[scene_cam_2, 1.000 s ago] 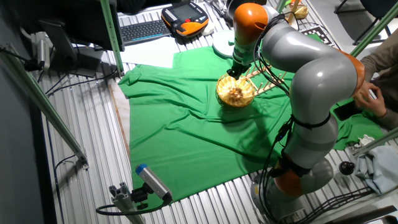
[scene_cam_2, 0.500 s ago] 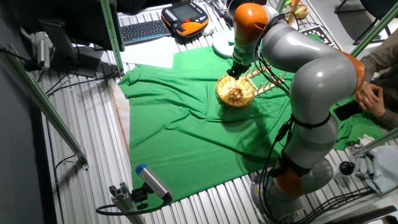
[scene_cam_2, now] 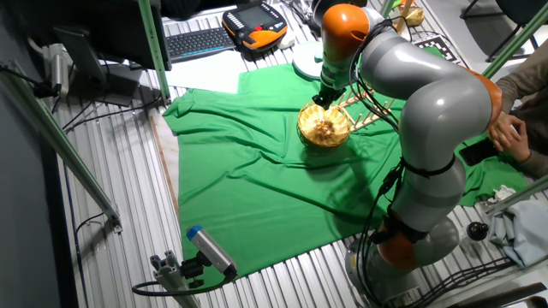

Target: Take the dish off the dish rack

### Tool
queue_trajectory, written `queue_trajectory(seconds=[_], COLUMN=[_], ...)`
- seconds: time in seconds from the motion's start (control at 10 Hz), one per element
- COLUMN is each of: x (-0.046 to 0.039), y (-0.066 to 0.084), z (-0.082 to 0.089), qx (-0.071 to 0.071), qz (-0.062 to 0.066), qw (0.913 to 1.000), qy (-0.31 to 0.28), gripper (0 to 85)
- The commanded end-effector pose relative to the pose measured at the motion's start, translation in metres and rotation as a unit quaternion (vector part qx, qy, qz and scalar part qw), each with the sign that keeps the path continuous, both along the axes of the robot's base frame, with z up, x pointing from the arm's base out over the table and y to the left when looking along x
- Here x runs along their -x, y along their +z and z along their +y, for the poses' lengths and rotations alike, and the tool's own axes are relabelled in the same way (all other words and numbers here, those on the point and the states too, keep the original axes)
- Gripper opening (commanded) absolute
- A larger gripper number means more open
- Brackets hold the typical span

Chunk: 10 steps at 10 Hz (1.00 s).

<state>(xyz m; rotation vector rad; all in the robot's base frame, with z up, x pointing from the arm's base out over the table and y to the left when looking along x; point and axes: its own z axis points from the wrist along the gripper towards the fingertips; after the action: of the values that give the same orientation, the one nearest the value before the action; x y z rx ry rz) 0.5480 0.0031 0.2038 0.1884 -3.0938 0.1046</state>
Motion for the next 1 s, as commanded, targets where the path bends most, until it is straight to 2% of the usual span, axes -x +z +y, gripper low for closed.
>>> queue_trajectory(seconds=[0.0, 0.7, 0.9], x=[-0.0001, -0.0006, -0.0032], y=[-0.0001, -0.0004, 0.0004], z=[0.0000, -0.0002, -0.0009], qx=[-0.001, 0.000, -0.007], qz=[0.000, 0.000, 0.002], qw=[1.0000, 1.0000, 1.0000], qy=[0.000, 0.000, 0.000], gripper=[0.0, 0.0, 0.0])
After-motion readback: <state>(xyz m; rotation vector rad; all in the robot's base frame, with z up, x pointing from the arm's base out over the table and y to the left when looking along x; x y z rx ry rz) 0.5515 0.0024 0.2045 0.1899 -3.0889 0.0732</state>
